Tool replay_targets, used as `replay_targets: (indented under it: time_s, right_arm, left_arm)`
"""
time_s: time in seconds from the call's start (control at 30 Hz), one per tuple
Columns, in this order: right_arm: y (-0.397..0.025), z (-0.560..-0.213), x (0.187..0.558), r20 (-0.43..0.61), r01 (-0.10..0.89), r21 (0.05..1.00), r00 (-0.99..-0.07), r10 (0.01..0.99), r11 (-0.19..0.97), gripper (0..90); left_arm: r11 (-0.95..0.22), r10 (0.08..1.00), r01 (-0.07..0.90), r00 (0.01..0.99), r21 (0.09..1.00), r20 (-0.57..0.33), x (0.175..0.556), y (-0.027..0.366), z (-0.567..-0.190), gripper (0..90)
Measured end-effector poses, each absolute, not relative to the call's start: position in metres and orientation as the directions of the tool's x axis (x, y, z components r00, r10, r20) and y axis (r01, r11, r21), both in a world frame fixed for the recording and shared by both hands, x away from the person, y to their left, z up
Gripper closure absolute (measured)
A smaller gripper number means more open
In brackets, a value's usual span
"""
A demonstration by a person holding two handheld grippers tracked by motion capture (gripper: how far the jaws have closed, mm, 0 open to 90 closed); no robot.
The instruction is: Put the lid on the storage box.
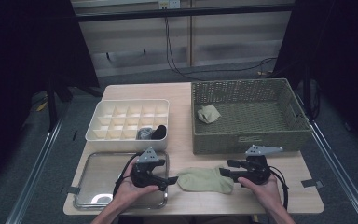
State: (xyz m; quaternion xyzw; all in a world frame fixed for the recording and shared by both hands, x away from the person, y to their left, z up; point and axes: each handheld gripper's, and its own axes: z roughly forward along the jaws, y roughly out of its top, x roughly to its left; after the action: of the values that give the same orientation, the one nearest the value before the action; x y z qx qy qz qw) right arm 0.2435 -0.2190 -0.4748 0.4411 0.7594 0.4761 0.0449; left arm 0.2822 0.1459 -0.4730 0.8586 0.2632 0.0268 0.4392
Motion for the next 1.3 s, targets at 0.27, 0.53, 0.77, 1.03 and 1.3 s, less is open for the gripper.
replay_targets:
  time_s: [0.27,0.53,0.77,1.03,1.3]
  right_arm:
    - [-0.212,-0.461,0.251,0.349,0.598,0.787,-0.634,0.690,0.151,47.7]
    - [-0.207,-0.453,0.260,0.339,0.596,0.786,-0.634,0.695,0.161,53.8]
    - [-0.205,-0.436,0.264,0.330,0.568,0.809,-0.653,0.682,0.153,58.7]
    - [-0.207,-0.412,0.284,0.310,0.544,0.826,-0.658,0.687,0.149,63.9]
    - [-0.209,-0.397,0.317,0.290,0.550,0.818,-0.647,0.705,0.169,66.3]
  left_arm:
    - [-0.461,0.485,0.454,0.848,0.762,-0.211,0.274,0.166,-0.467,14.2]
    - [-0.453,0.521,0.474,0.828,0.755,-0.207,0.269,0.189,-0.469,14.9]
    - [-0.447,0.542,0.480,0.817,0.755,-0.199,0.266,0.206,-0.468,15.3]
    - [-0.412,0.561,0.472,0.806,0.779,-0.192,0.264,0.217,-0.464,15.8]
    - [-0.404,0.575,0.475,0.796,0.782,-0.187,0.266,0.222,-0.464,15.8]
